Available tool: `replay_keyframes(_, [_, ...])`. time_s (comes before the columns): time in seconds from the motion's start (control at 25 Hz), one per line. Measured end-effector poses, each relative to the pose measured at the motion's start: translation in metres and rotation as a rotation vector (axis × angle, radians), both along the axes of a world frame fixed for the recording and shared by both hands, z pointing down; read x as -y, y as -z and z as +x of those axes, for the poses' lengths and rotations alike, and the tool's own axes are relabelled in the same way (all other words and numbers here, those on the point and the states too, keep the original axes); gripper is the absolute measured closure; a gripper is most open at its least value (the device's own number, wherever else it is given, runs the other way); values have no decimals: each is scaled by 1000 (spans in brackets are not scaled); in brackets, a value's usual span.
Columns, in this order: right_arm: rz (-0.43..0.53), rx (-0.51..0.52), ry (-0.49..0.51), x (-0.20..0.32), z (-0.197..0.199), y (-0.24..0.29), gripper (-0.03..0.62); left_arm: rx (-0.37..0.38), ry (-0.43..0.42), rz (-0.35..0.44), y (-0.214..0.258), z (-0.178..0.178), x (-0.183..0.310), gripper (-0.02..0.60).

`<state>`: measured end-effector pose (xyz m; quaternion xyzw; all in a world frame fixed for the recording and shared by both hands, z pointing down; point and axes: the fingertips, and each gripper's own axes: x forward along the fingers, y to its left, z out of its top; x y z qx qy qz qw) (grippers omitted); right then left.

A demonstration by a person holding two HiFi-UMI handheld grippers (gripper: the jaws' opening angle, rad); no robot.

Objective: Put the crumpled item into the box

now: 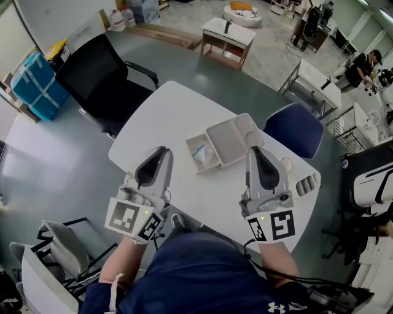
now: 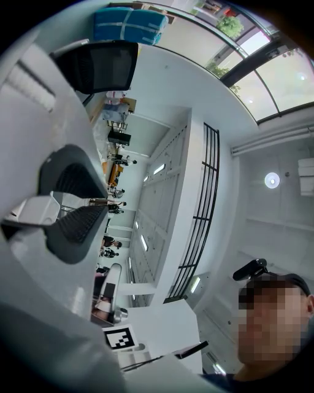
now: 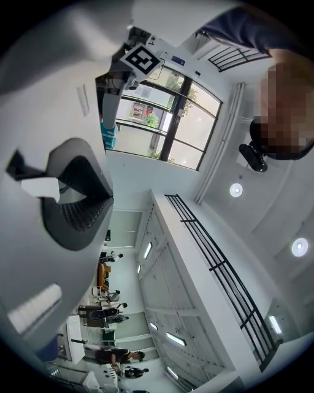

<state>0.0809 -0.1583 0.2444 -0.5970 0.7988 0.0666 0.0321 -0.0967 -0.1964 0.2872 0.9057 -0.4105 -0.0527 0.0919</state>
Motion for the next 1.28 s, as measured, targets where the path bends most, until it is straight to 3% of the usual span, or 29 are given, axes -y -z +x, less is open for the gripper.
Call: replay_keyframes(1.28, [-8, 14, 31, -1, 13, -13, 592, 41, -24, -15, -9, 29, 1, 538])
